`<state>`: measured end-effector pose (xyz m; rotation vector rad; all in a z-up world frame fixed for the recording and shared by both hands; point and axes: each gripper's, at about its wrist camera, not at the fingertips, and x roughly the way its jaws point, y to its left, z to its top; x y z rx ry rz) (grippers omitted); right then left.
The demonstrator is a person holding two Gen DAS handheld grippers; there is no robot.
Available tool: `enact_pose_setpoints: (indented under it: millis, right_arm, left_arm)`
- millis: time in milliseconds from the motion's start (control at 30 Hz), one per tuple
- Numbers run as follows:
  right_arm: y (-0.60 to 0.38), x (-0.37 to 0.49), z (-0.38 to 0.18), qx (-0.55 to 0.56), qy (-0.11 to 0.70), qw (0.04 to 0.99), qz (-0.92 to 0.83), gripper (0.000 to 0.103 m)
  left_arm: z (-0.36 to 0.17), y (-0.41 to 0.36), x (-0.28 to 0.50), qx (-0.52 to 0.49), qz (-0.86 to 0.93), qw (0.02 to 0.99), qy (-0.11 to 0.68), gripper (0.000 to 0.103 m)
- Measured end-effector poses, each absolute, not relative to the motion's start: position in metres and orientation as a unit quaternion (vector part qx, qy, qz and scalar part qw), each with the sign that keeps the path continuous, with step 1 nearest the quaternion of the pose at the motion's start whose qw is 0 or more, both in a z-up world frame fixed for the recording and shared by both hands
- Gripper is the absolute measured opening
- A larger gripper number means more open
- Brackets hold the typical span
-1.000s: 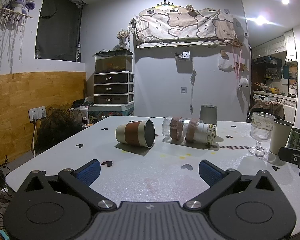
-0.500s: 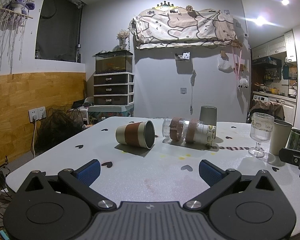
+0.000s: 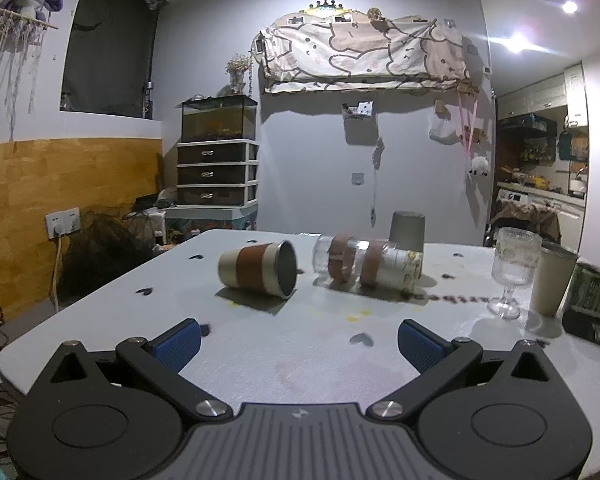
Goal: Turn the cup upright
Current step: 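Reach the left gripper to the white patterned paper cup and grasp its base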
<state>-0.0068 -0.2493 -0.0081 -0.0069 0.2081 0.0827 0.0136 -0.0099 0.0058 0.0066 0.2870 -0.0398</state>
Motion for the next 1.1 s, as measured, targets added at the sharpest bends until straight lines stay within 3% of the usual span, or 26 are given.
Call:
enact_pose_setpoints:
  millis: [367,667,1100]
  right_arm:
    - [-0.259,-0.023,-0.011,-0.003,0.081,0.997,0.019,0.103]
    - [-0.287,-0.031,-0.022,0.024,0.081,0.996,-0.007,0.103]
    - [-0.346,-0.035,-0.05,0.06,0.11,0.99,-0.068,0.103]
  left_arm:
    - [0.032,-0.041,0.082,-0.097,-0.055,0.986,0.124,0.102]
    - [0.031,-0.088,0.167,-0.238,-0.036,0.95,0.199,0.099]
    - [-0.031,-0.132,0.282,-0.424,0.076,0.849,0.307,0.085]
